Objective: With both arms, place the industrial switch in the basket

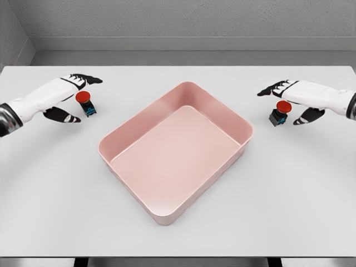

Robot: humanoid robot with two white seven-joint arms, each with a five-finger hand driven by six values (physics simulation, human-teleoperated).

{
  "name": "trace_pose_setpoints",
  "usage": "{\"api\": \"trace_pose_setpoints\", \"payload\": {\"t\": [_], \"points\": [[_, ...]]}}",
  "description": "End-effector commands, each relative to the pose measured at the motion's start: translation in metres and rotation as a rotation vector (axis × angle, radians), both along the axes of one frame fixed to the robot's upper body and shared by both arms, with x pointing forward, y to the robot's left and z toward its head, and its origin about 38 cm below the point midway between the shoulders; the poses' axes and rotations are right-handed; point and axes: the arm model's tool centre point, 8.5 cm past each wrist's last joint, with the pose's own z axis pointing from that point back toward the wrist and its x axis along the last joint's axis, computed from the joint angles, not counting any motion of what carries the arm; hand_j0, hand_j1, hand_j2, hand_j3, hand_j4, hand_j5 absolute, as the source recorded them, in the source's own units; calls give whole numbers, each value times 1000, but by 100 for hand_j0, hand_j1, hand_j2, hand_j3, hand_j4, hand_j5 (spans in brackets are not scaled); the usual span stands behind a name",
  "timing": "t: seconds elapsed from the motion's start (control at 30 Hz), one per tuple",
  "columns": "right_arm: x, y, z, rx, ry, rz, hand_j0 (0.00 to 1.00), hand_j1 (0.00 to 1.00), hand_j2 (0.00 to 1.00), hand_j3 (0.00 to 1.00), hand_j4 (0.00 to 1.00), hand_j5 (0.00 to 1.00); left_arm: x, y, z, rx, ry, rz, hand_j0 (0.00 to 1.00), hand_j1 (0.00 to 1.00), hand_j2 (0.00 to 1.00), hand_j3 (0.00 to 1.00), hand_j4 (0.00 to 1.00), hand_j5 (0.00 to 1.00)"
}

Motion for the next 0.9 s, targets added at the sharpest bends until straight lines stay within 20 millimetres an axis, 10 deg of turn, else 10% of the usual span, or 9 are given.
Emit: {"api": "trace_pose_setpoints", "payload": {"t": [0.0, 0.67, 0.87], "points": [[5, -5, -17, 1, 37, -38, 100, 100, 100, 100, 100, 100, 1, 5, -9, -4, 26, 20, 100, 100, 100, 100, 100, 100], [23, -3, -27, 8, 51, -87, 81, 81, 81, 81, 81, 81, 23, -8, -26, 17, 83, 34, 100, 100, 100, 100, 100, 100], [22, -4, -28, 7, 55, -88, 72, 72, 72, 72, 72, 72, 22, -6, -28, 34, 103, 31, 85, 85, 85, 85, 85, 85]]}}
